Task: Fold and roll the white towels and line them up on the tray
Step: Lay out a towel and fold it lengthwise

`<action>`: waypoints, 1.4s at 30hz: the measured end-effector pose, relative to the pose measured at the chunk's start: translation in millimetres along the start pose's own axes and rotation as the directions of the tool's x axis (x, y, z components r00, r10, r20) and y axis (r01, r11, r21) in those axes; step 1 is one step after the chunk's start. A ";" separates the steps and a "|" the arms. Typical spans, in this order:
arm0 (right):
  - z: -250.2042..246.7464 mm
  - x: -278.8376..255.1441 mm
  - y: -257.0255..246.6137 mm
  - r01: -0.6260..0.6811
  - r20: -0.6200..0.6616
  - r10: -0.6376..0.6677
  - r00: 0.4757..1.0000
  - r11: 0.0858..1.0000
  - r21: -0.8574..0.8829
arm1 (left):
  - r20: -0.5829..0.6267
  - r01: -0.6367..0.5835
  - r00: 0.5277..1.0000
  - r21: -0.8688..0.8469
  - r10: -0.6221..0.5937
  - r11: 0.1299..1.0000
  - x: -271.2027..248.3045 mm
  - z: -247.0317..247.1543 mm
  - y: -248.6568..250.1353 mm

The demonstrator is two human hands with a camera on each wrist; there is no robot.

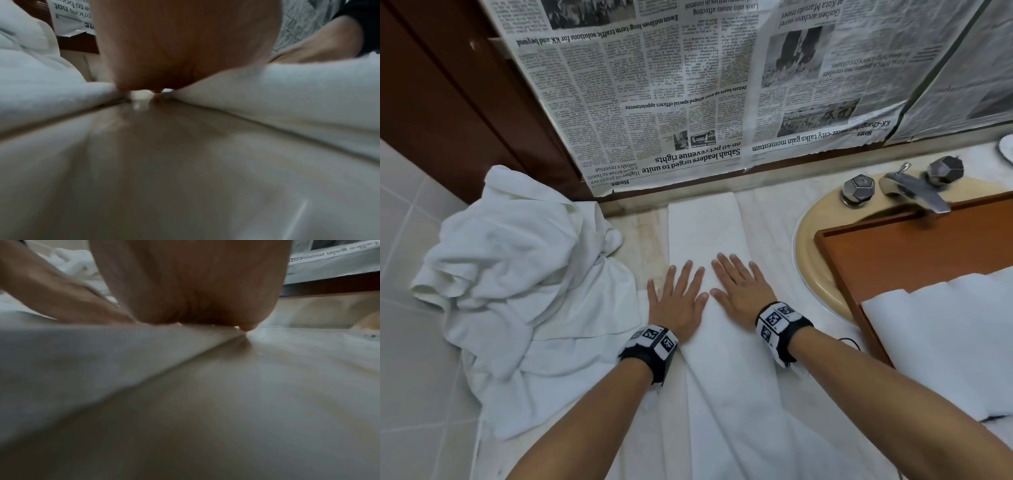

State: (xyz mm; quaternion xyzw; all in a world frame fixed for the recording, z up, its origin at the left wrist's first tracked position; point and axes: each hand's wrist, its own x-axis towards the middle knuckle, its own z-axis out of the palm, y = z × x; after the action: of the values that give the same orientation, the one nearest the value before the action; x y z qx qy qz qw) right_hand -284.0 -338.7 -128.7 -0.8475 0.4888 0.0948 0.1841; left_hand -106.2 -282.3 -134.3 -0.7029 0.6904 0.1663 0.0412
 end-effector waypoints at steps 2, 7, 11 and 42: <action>-7.6 12.7 11.7 -0.030 0.017 0.030 0.999 1.000 0.008 | 0.014 0.046 0.999 -0.021 -0.046 0.999 4.0 -2.1 0.5; -24.4 42.7 27.7 -0.086 0.035 0.085 0.996 0.996 0.038 | 0.052 0.136 0.990 -0.054 -0.133 0.989 15.6 -10.6 11.8; -27.5 36.0 18.0 -0.109 -0.016 0.110 0.994 0.991 0.074 | 0.085 0.213 0.975 -0.090 -0.206 0.973 29.6 -15.4 18.8; 3.0 -71.8 18.8 -0.042 0.024 0.042 0.999 0.999 -0.014 | 0.169 0.089 0.983 -0.111 -0.069 0.990 -36.4 -5.1 37.0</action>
State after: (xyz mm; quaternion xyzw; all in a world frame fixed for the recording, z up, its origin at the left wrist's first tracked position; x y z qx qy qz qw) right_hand -336.4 -289.1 -111.2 -0.8370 0.5036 0.1122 0.1822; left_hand -141.4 -250.6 -112.5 -0.7147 0.6451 0.2627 0.0633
